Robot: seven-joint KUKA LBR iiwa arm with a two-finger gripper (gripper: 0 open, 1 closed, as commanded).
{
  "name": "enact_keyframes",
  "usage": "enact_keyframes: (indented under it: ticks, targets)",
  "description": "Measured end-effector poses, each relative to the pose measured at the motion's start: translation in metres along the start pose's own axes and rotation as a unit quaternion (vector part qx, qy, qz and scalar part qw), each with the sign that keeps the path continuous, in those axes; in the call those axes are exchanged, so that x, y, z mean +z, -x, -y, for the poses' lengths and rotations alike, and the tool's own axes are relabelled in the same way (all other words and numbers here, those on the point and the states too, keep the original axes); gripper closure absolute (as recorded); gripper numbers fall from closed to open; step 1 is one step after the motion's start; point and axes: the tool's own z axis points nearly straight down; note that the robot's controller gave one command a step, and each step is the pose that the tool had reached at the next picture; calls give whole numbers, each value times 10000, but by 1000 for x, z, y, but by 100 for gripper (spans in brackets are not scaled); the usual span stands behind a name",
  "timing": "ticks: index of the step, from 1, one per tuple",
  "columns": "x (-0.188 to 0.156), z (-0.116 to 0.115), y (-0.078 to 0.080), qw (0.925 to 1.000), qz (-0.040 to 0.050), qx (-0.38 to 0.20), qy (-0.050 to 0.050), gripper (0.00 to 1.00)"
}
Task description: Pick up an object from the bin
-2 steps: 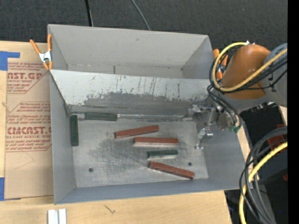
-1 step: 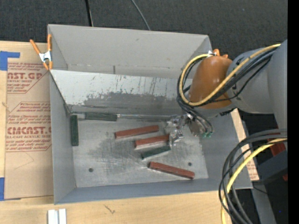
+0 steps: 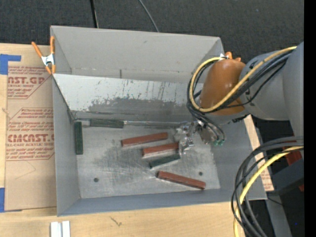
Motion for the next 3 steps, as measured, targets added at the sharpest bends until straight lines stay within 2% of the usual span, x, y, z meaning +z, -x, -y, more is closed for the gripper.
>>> enact_keyframes:
  ticks: [1, 2, 3]
  targets:
    - [-44, -46, -14, 9998, 4, -175, 14, 100]
    - [-148, -26, 1, 9986, 28, -533, 11, 100]
    - [-148, -26, 1, 9986, 29, -534, 11, 0]
